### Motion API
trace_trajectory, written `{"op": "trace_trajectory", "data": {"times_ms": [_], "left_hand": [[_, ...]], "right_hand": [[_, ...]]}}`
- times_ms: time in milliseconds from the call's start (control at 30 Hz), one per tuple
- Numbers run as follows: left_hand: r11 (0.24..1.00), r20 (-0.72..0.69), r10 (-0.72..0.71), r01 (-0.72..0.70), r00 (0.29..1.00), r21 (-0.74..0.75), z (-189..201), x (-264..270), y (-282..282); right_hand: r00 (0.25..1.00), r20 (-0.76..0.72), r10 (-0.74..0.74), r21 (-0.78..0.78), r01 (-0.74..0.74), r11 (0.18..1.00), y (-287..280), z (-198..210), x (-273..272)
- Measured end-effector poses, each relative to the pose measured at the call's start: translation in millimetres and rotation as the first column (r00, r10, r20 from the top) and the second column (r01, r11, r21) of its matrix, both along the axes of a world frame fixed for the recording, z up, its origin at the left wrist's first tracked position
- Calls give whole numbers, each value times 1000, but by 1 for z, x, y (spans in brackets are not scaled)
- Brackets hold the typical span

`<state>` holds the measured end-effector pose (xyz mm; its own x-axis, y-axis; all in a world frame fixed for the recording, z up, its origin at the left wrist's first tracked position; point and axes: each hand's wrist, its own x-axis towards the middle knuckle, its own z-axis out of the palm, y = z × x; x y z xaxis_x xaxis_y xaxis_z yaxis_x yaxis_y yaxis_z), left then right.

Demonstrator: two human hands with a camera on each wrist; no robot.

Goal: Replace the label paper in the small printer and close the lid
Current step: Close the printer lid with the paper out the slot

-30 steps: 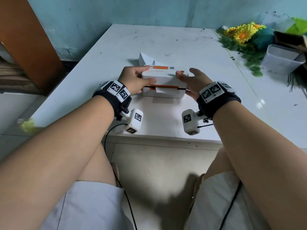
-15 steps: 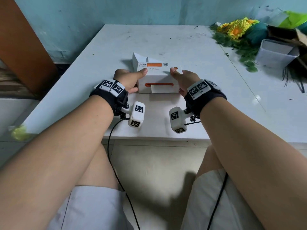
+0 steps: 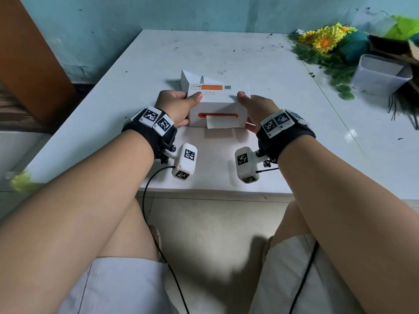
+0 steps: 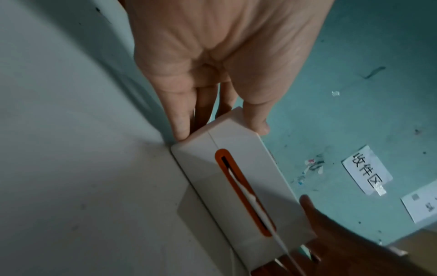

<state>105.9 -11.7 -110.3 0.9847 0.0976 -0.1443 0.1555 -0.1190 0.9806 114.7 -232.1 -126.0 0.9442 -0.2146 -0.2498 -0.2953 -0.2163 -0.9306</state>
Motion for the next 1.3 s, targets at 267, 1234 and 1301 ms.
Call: {"op": "trace_trajectory", "data": {"times_ms": [267, 1234, 1301], "left_hand": [[994, -37, -23, 27, 999, 109, 8, -11, 4], [982, -71, 40, -26, 997, 187, 22, -13, 39], [982, -72, 17, -3, 997, 191, 23, -16, 39]], "right_hand": [[1000, -10, -7, -30, 7, 1000, 5, 3, -7], [985, 25, 169, -29, -168, 985, 27, -10, -10], [989, 35, 144, -58, -142, 988, 32, -9, -10]]}}
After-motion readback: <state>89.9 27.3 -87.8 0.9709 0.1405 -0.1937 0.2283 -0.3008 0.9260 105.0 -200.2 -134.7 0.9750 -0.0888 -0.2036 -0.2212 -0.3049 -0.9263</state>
